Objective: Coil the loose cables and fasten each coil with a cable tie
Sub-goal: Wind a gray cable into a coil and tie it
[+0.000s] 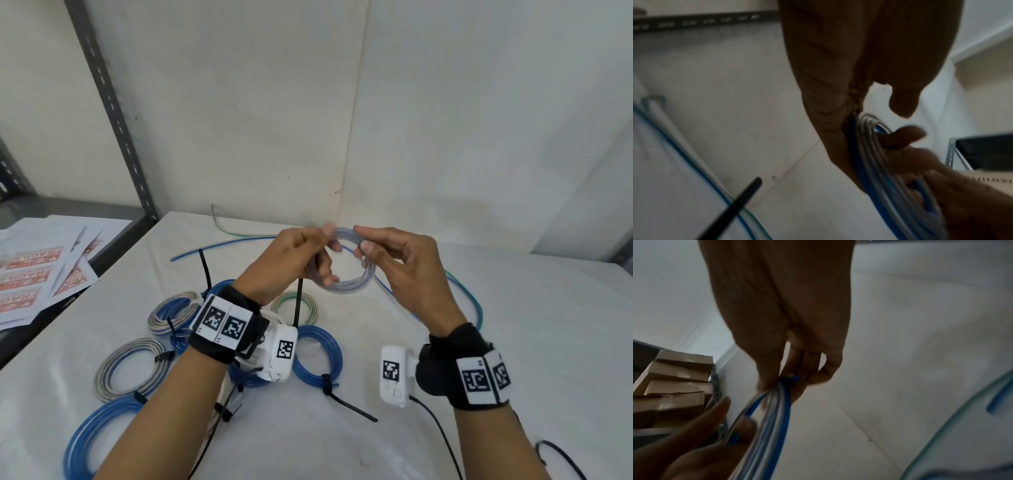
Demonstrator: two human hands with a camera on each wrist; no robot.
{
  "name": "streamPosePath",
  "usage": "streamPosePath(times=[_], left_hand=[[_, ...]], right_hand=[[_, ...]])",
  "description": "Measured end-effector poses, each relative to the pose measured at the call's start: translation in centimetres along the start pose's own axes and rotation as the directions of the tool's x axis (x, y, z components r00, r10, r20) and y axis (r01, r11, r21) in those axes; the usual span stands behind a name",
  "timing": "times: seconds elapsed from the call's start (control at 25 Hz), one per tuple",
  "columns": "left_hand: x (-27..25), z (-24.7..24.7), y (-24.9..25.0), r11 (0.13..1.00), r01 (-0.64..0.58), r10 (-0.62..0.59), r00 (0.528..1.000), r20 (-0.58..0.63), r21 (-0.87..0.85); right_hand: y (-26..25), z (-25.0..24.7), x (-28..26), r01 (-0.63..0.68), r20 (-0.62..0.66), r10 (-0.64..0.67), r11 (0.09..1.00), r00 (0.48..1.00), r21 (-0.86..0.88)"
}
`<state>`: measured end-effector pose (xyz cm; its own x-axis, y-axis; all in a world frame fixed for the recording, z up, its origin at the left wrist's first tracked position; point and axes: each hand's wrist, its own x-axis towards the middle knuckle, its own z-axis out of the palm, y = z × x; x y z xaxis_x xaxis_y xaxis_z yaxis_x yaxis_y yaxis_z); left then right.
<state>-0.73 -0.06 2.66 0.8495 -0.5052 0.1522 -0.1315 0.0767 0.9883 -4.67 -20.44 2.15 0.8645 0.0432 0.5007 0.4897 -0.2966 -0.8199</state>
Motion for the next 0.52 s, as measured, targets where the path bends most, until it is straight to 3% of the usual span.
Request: streamPosePath(times=[0.12, 0.2, 0.36, 0.52], left_hand=[[-0.3, 0.2, -0.3, 0.979, -0.02, -0.003, 0.994, 0.112, 0.202], [0.0, 0.6, -0.7, 0.984, -0.072, 0.065, 0.997, 0.052, 0.164], [0.5, 1.6, -0.6, 0.985, -0.17, 0.163, 0.978, -0.134, -0.04], [0.7, 2.0, -0.7, 0.948, -0.237, 0.184, 0.953, -0.241, -0.214]], right_hand=[[-0.2, -0.4, -0.1, 0.019, 0.162, -0.001, 0.994, 0.987, -0.105], [-0.3, 0.0, -0.1, 0.021, 0.087, -0.015, 0.997, 0.996, -0.072], [-0.7, 1.8, -0.1, 0.031, -0.228, -0.004, 0.993, 0.974, 0.112], [-0.7, 2.9, -0.2, 0.021, -0.207, 0.022, 0.979, 0.978, 0.201]])
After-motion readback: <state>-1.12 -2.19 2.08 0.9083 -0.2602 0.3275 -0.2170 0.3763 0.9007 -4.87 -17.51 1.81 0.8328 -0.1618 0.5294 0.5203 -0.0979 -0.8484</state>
